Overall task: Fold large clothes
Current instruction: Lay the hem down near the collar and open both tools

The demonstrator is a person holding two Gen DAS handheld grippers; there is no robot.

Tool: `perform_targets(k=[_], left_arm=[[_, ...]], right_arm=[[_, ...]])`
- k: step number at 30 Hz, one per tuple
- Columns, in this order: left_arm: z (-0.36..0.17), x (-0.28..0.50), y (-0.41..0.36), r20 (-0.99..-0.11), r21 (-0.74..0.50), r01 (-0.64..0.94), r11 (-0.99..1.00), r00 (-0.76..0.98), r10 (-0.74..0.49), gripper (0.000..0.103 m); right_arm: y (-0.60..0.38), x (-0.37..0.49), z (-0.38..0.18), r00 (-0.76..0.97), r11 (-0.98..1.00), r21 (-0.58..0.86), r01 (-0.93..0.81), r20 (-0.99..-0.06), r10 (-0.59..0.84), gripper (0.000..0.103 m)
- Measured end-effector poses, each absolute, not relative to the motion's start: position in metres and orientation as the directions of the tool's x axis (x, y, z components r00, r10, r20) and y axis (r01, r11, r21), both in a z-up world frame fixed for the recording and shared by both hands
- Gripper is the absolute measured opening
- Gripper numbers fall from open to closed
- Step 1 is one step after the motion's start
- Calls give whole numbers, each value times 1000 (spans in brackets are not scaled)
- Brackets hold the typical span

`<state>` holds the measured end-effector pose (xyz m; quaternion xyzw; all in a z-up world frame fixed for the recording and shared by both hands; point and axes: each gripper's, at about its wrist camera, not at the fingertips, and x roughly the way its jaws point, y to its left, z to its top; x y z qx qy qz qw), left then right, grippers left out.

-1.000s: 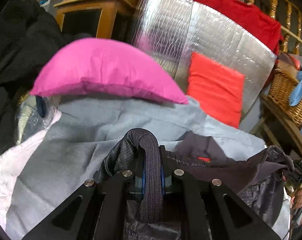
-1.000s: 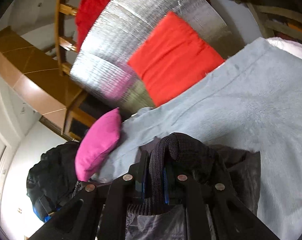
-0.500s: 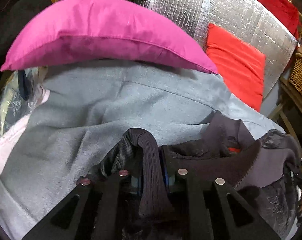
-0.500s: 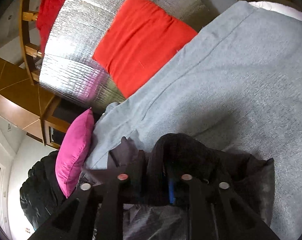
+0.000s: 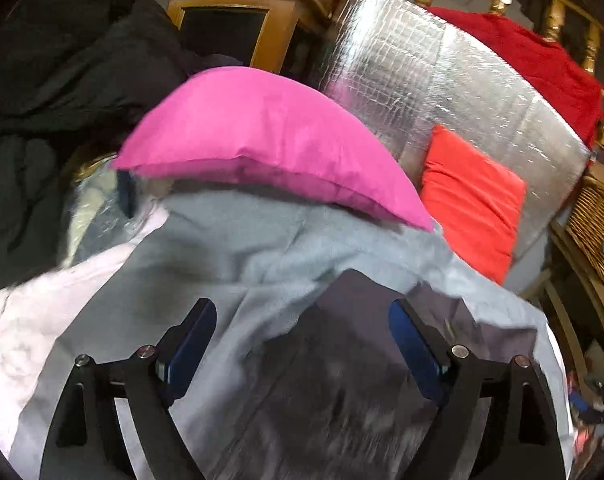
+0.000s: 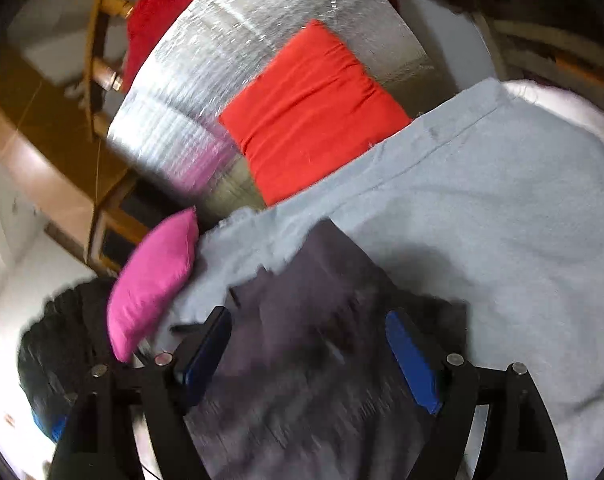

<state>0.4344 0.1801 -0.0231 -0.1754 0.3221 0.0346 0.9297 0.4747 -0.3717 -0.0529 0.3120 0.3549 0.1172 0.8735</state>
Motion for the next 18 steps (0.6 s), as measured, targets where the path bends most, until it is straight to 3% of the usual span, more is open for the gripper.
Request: perform_targets(k=[6,11,15,18], left_arm=[[-63,373,174,-651,-299,-147,943,754,-89,88],[-51,379,155,-644,-278,-98,956,757,-109,88],[-32,414,144,-622,-201,-32,979,776,-102,89],[-37,463,136,-684,-112,58,992,719,-119,89]], right_arm=[[-386,419,-82,667,858,511,56,-658,349,83],[-392,416,-91,640,876,474,87,-700,315,83],[-374,435,-60,665,914,405,-18,-677,313,82],[-344,467,-43,652,951,271,-152,-695,302,82]])
